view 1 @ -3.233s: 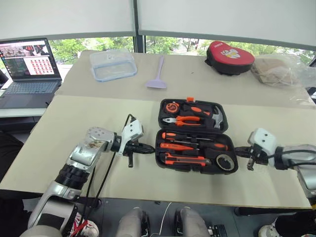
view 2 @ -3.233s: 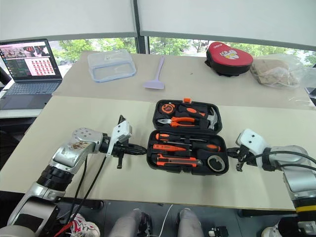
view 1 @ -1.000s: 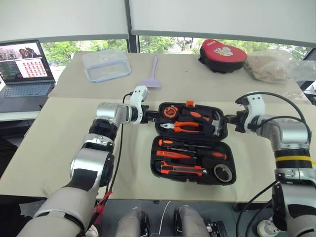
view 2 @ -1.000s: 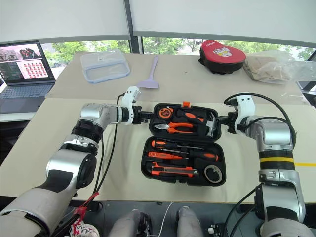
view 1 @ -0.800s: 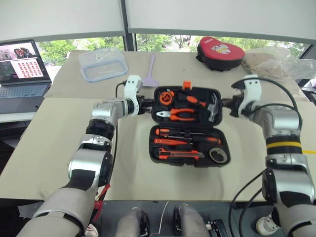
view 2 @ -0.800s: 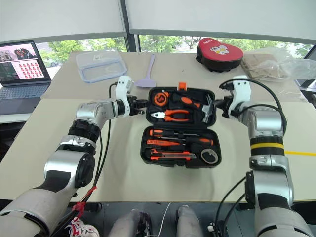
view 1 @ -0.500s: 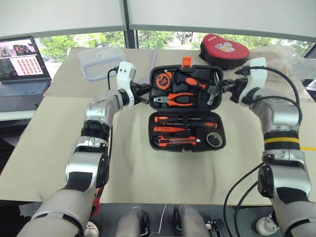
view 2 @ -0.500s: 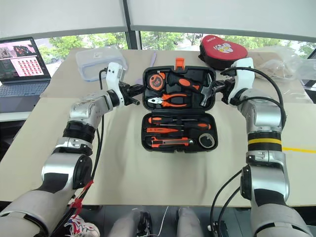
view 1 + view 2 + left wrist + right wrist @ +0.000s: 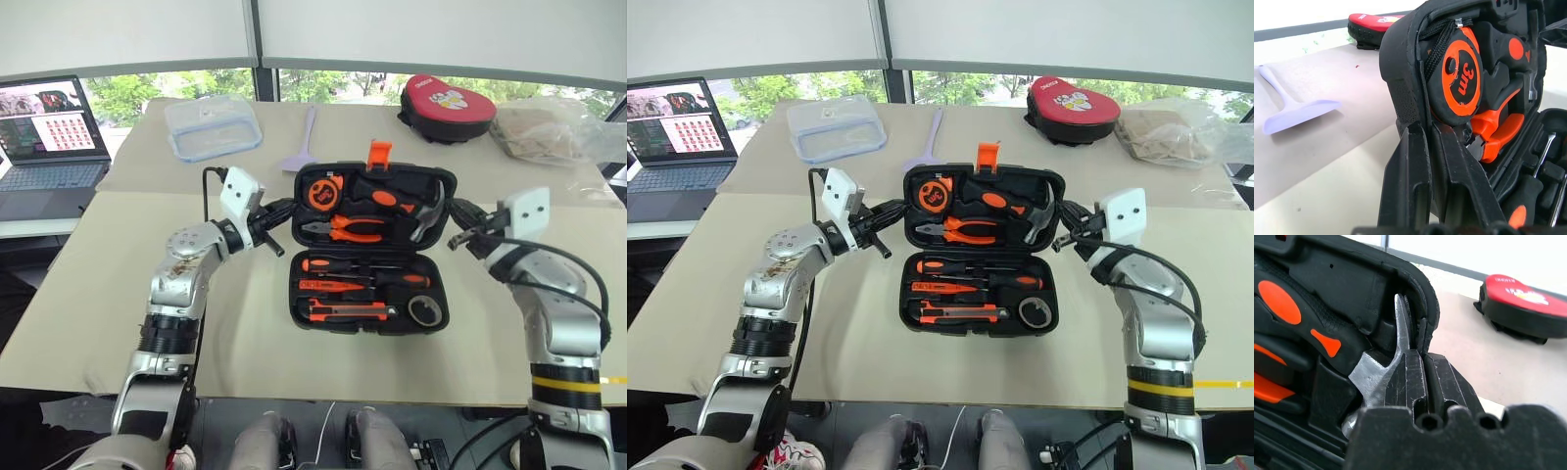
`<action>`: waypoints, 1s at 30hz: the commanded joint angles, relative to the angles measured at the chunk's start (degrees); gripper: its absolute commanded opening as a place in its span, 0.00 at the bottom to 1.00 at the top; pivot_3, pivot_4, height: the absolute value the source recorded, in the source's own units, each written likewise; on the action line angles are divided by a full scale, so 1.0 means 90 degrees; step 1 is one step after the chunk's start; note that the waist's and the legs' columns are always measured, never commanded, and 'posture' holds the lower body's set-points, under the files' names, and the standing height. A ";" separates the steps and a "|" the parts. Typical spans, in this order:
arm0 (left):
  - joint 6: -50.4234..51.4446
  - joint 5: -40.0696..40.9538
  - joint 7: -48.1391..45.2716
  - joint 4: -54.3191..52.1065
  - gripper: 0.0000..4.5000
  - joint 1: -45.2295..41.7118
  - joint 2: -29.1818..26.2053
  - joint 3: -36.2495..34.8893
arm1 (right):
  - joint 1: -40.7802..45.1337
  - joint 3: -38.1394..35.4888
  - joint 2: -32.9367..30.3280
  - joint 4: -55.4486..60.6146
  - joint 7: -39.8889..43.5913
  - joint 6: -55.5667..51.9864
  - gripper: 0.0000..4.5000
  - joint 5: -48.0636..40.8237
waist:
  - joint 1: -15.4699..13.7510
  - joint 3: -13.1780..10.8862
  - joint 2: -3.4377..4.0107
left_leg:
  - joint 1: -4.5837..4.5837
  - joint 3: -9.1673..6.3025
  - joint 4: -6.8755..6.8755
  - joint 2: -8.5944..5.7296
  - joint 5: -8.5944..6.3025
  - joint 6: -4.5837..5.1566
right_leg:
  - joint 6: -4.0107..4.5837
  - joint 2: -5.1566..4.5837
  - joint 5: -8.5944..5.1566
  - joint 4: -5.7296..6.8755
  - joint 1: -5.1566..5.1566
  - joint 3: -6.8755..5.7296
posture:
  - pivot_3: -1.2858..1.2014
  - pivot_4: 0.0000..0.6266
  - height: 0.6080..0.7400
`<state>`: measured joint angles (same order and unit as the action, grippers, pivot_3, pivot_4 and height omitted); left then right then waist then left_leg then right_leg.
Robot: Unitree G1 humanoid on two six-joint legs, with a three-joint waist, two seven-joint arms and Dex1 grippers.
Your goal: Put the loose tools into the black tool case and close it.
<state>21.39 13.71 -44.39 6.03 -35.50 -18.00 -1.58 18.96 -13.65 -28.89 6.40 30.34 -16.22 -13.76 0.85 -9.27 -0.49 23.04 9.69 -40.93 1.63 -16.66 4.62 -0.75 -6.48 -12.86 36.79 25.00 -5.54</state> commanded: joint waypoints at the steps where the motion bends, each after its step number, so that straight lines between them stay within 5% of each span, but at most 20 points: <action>1: 0.0082 0.0246 -0.0065 -0.0729 0.00 0.0150 0.0001 0.0163 | -0.0294 0.0291 -0.0121 0.0666 0.0428 0.0394 0.00 -0.0065 | -0.0002 0.0000 0.0000 | -0.0009 0.0003 0.0001 0.0002 0.0000 0.0000 | 0.0000 0.0001 0.0000 0.0002 -0.0004 0.0004 | 0.52 0.24 0.93; 4: 0.0419 0.0443 -0.0044 -0.1366 0.00 0.0618 -0.0184 0.0040 | -0.0952 0.0114 -0.0262 0.1267 0.0733 0.0534 0.00 -0.0339 | -0.0005 0.0001 0.0000 | -0.0013 0.0005 0.0003 0.0006 0.0000 -0.0001 | 0.0001 0.0003 0.0000 0.0002 -0.0005 0.0006 | 0.52 0.24 0.93; 13: 0.1779 0.1452 -0.0067 -0.3603 0.72 0.2711 -0.1370 -0.0783 | -0.3953 -0.1082 -0.1253 0.3899 0.1721 -0.0507 0.67 -0.1812 | 0.0017 0.0010 0.0001 | -0.0051 0.0005 0.0011 0.0030 -0.0005 -0.0020 | 0.0017 0.0019 -0.0008 0.0010 -0.0026 0.0021 | 0.52 0.24 0.93; 17: 0.2242 0.2123 -0.1246 -0.3947 0.98 0.3785 -0.2774 -0.1537 | -0.5530 -0.1991 -0.1869 0.3978 0.2978 -0.0727 0.67 -0.2168 | -0.0023 0.0009 -0.0013 | -0.0108 -0.0005 0.0021 0.0038 -0.0035 -0.0060 | 0.0029 0.0011 -0.0037 0.0011 -0.0080 0.0024 | 0.52 0.24 0.93; 22: 0.2009 0.2175 -0.2517 -0.3156 0.98 0.4099 -0.4122 -0.1655 | -0.6124 -0.2172 -0.2247 0.3847 0.3650 -0.0645 0.67 -0.2140 | -0.0118 0.0013 -0.0016 | -0.0121 -0.0014 0.0020 0.0037 -0.0052 -0.0079 | 0.0013 -0.0006 -0.0052 -0.0001 -0.0080 0.0014 | 0.52 0.24 0.93; 24: 0.1549 0.1738 -0.3016 -0.2429 0.98 0.3566 -0.4548 -0.1106 | -0.6037 -0.1793 -0.2372 0.3717 0.3735 -0.0410 0.67 -0.1745 | -0.0197 0.0016 -0.0013 | -0.0123 -0.0013 0.0022 0.0037 -0.0055 -0.0079 | 0.0040 -0.0015 -0.0065 -0.0009 -0.0071 0.0017 | 0.52 0.24 0.93; 27: 0.0675 0.0695 -0.2888 -0.0834 1.00 0.1493 -0.4004 0.0149 | -0.5684 -0.1050 -0.2535 0.3538 0.3765 -0.0039 0.52 -0.1184 | -0.0348 0.0020 -0.0010 | -0.0119 -0.0017 0.0023 0.0034 -0.0057 -0.0080 | 0.0058 -0.0024 -0.0070 -0.0012 -0.0064 0.0012 | 0.52 0.24 0.93; 30: -0.0181 -0.0002 -0.2675 0.0740 0.84 -0.0257 -0.2954 0.0889 | -0.5286 -0.0346 -0.2609 0.3419 0.3706 0.0199 0.28 -0.0742 | -0.0439 0.0031 -0.0023 | -0.0085 -0.0015 0.0014 0.0020 -0.0049 -0.0081 | 0.0067 -0.0014 0.0007 -0.0024 -0.0081 0.0006 | 0.52 0.24 0.93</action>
<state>25.22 17.26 -68.90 6.32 -32.79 -47.55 2.90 -29.71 -19.12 -52.01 37.25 63.71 -16.73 -22.79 -3.10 -8.99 -0.70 22.38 9.59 -40.93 1.71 -17.08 4.04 -0.27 -6.55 -12.76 36.64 24.30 -5.52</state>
